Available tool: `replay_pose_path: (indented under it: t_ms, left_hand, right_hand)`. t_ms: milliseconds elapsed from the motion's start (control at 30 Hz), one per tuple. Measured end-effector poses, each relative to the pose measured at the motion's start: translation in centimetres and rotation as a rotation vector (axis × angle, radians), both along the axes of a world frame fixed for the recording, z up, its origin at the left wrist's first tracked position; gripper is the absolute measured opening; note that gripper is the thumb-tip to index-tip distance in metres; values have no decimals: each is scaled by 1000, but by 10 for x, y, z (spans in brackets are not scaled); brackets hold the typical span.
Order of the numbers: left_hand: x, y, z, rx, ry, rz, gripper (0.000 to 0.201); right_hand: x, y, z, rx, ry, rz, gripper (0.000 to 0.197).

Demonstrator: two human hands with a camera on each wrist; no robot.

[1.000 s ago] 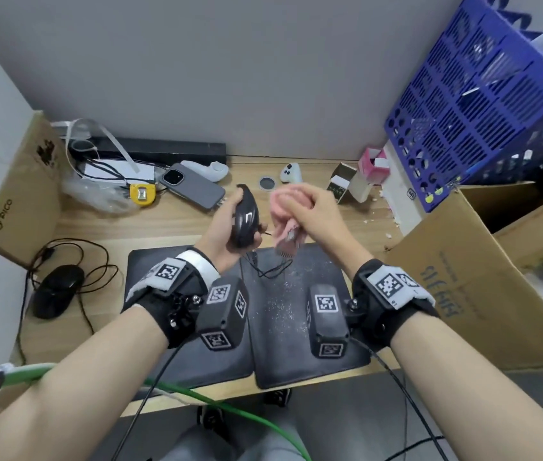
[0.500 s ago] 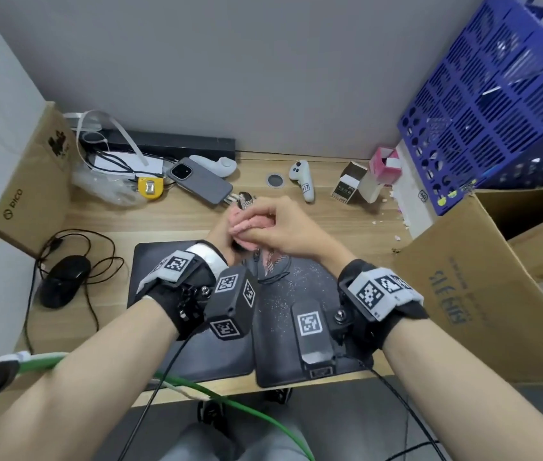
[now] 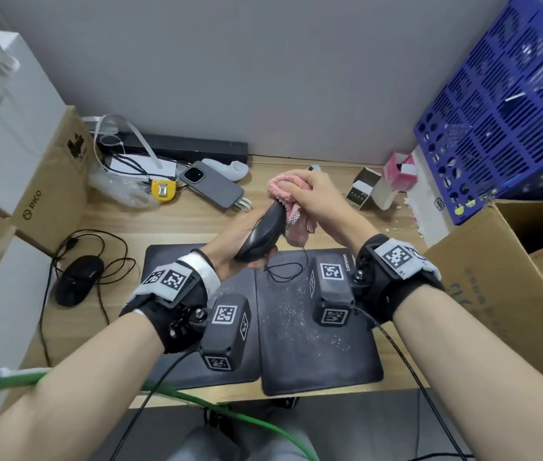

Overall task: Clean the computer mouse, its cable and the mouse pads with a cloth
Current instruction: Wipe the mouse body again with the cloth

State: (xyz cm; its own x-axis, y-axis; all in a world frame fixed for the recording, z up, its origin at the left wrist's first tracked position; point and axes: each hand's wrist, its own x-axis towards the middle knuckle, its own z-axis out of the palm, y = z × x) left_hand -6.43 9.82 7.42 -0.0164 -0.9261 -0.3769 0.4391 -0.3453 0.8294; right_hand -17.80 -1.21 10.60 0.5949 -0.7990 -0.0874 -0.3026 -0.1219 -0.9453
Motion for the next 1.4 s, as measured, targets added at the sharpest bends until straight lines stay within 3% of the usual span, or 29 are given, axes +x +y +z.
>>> replay_pose_path:
  t_ms: [167, 267, 433, 500, 633, 733, 800, 900, 967, 1033, 1133, 1200, 1300, 1400]
  left_hand:
    - [1, -5, -7, 22, -20, 59, 27]
    - [4, -9, -9, 77, 55, 144, 29]
    - [5, -9, -7, 49, 34, 73, 28]
    - [6, -11, -10, 63, 44, 108, 28]
    - [13, -19, -20, 123, 95, 239, 28]
    - [17, -20, -21, 215, 207, 339, 40]
    - [21, -17, -27, 248, 280, 338, 54]
    - [24, -12, -24, 300, 367, 346, 51]
    - [25, -13, -20, 306, 431, 360, 40]
    - [26, -12, -14, 253, 450, 314, 26]
    - [24, -6, -13, 176, 450, 197, 31]
    - [20, -5, -9, 143, 407, 181, 32]
    - [23, -12, -7, 124, 398, 247, 35]
    - [36, -16, -17, 208, 320, 376, 35]
  right_hand:
    - [4, -1, -3, -32, 32, 18, 14]
    - [6, 7, 0, -18, 21, 125, 13]
    - [12, 1, -9, -5, 18, -141, 12]
    - [14, 4, -10, -5, 12, -138, 11]
    - [18, 29, -4, -13, -27, 81, 15]
    - [16, 45, -1, 29, -45, 215, 16]
    - [13, 51, -1, 40, -31, 341, 17]
    - [6, 55, 1, 29, 54, 437, 17]
    - [-1, 52, 3, 78, 48, 344, 15]
    - [-2, 44, 3, 66, 10, 134, 15]
    - [10, 28, -3, -10, -45, -184, 13]
    - [22, 27, -4, 5, -66, -227, 12]
    - [26, 39, -2, 62, -54, -88, 11]
    - [18, 53, 3, 68, 13, 188, 13]
